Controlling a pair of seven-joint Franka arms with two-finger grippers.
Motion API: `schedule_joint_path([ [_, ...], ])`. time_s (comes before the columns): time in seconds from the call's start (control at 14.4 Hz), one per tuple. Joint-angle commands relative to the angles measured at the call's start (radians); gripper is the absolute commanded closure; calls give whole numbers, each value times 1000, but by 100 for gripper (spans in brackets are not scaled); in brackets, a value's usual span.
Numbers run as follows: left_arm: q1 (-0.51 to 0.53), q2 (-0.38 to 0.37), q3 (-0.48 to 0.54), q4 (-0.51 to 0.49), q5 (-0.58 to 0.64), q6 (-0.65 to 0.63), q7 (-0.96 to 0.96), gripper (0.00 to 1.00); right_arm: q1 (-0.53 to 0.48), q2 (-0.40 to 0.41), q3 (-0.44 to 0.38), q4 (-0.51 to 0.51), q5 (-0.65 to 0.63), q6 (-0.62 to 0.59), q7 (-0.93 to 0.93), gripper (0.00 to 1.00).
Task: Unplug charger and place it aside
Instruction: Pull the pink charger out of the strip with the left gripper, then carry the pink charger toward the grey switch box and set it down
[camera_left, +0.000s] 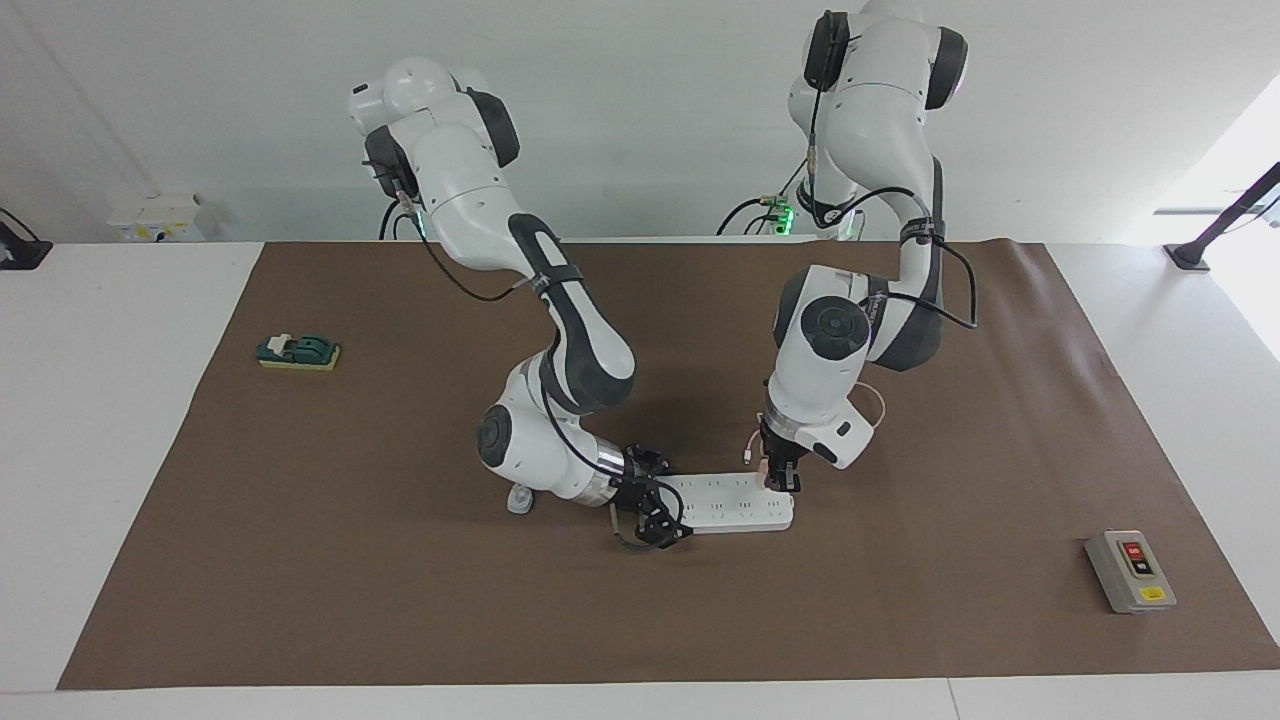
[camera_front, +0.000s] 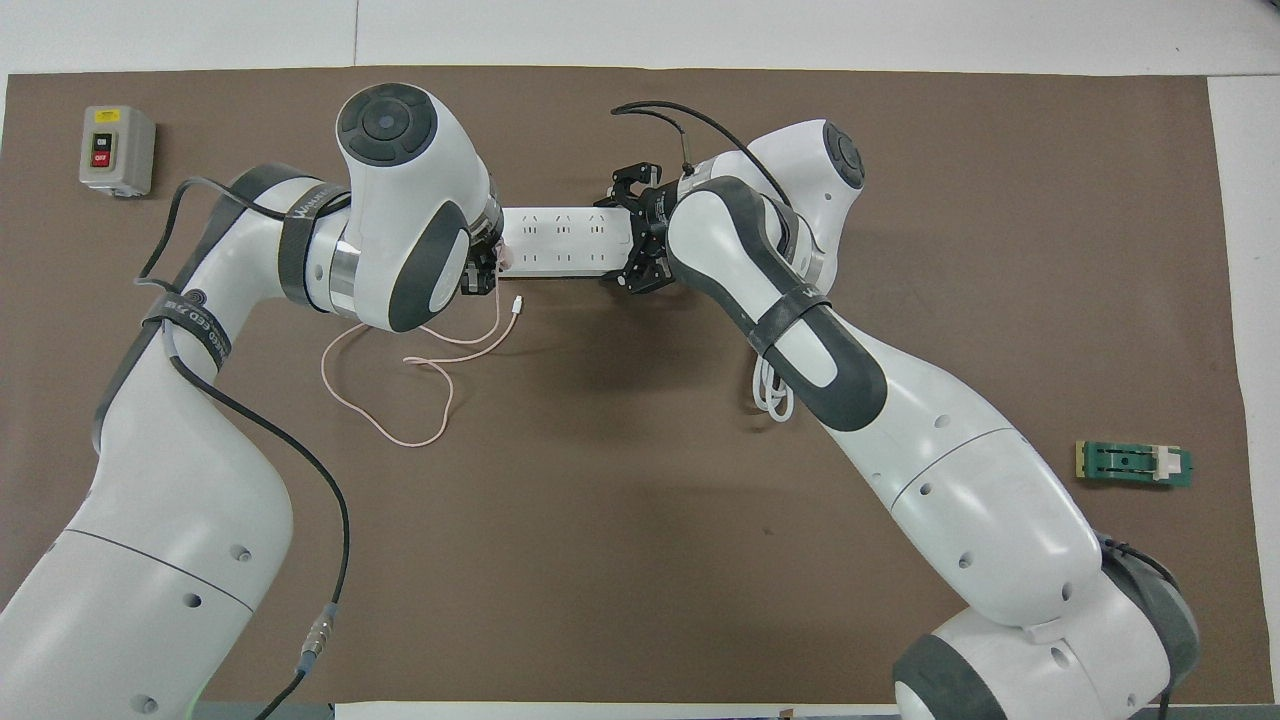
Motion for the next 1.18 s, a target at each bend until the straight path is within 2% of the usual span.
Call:
schedule_joint_path([
  [0.0,7,-65,13,13,5,-88,32,100,-3,65,-22,59,9,167,-42,66],
  [0.49,28,-146,16,19,19,-155,79,100,-5,64,-22,59,8,165,-42,65],
  [0.63,51,-169,13,37,19,-180,200,100,-2,64,-22,59,9,165,-39,60],
  [0.9,122,-232,13,40,19,-227,610,100,-3,62,-22,59,9,162,-36,49],
  [0.97,140,-255,14,39,19,-243,753,100,-3,62,-22,59,9,162,-34,34],
  [1.04,187,-284,13,37,17,-272,938,100,-3,62,-22,59,9,158,-31,9],
  [1.11,214,-301,13,34,17,-281,1060,100,-2,58,-22,59,8,156,-31,0],
])
